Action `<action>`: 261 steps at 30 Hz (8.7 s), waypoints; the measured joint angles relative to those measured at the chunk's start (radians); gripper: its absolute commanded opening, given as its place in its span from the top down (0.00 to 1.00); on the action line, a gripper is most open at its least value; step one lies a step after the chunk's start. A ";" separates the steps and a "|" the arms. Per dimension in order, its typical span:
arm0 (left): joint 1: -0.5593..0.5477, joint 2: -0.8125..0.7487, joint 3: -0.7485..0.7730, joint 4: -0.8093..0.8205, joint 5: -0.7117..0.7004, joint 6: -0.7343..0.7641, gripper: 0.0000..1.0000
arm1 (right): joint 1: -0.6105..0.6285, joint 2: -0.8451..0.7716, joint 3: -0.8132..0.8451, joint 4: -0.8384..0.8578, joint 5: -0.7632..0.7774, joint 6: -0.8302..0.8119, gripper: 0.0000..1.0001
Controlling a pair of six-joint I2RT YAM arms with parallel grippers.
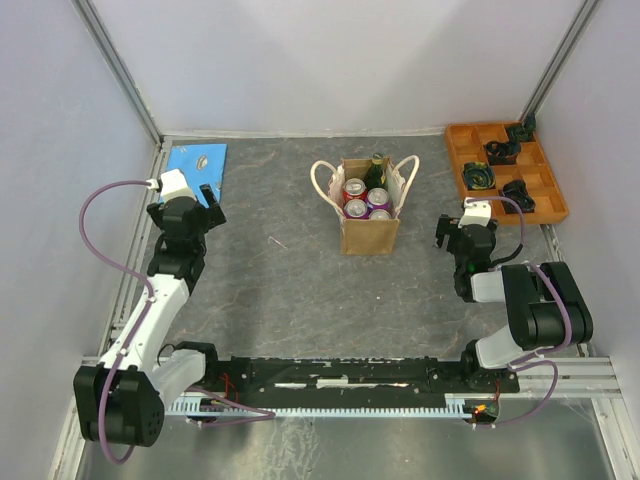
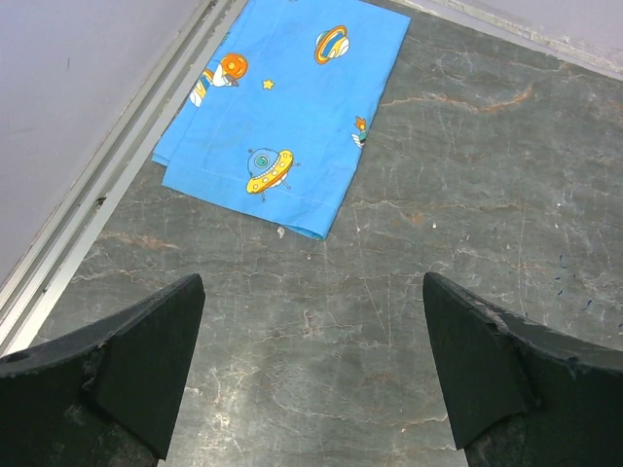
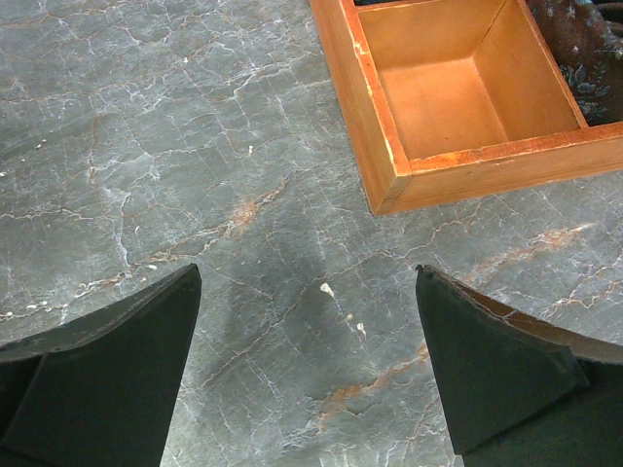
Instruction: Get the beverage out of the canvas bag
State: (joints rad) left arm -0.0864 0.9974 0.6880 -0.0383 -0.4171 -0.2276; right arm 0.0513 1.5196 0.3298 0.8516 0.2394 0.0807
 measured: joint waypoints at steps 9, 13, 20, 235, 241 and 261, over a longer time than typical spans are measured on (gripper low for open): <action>0.000 0.004 0.000 0.003 -0.001 0.000 0.01 | 0.000 0.000 0.000 0.000 0.000 0.000 0.01; 0.000 0.004 0.000 0.002 -0.003 0.000 0.01 | 0.000 0.000 0.000 0.000 0.000 0.000 0.01; 0.000 0.048 0.047 -0.006 0.153 0.001 0.01 | 0.000 0.000 0.000 0.000 0.000 0.000 0.01; -0.744 1.156 1.189 -0.468 0.465 0.202 0.25 | 0.000 0.000 0.000 0.000 0.000 0.000 0.01; -0.739 1.176 1.218 -0.502 0.473 0.213 0.15 | 0.000 0.000 0.000 0.000 0.000 0.000 0.01; -0.727 1.202 1.255 -0.570 0.553 0.257 0.18 | 0.000 0.000 0.000 0.000 0.000 0.000 0.01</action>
State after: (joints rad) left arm -0.8135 2.1990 1.9430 -0.6083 0.1356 0.0296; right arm 0.0513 1.5196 0.3302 0.8516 0.2394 0.0811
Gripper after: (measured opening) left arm 0.790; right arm 0.992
